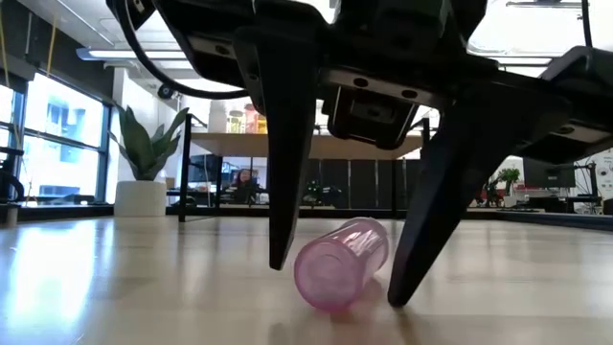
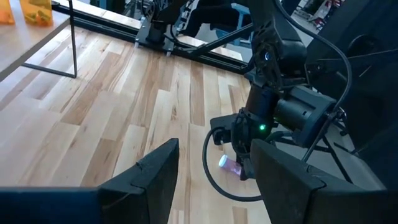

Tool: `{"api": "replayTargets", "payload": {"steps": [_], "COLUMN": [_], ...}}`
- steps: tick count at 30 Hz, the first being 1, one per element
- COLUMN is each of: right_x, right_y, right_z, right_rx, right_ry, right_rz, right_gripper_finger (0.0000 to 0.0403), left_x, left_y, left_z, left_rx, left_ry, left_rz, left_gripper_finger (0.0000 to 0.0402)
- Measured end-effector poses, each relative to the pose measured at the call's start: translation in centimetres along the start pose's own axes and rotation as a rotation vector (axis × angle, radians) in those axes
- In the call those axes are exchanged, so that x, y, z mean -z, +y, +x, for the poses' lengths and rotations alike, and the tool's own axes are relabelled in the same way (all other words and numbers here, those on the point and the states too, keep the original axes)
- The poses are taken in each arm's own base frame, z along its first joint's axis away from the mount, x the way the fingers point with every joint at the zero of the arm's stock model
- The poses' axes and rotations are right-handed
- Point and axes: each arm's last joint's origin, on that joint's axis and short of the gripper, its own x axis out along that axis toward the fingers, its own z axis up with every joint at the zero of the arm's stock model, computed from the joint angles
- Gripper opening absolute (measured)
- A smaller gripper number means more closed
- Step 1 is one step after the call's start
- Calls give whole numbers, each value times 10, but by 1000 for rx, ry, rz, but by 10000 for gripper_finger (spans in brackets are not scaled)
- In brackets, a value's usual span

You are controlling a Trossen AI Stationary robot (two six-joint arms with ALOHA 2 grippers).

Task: Pick and place medicine bottles onto shelf by color
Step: Put the small purple pill bottle on the shelf

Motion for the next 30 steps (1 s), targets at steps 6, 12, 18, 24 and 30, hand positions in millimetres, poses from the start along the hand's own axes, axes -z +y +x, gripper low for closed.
{"api": "replayTargets", "payload": {"steps": [6,12,18,24,30], "right_x": [-1,-2,-2,-3,-6], "right_y": [-2,-3,-3,2,19], "right_z": [0,1,1,0,-9], "right_rx": [18,31,10,-10,-89], "right_ry": [-9,-21,-48,-45,-138], "right_rz": [-18,-43,-140,-260,-431], "right_gripper_finger": [170,108,74,80,82], "left_x": [0,0,2,3,6], "left_y": [0,0,0,-2,-2], "left_z": [0,0,0,0,-1], "left_rx": [0,16,43,112,124], "left_ry": [0,8,41,81,112], "left_rz": [2,-19,-56,-84,-84], "left_gripper_finger": [188,188,188,188,188]}}
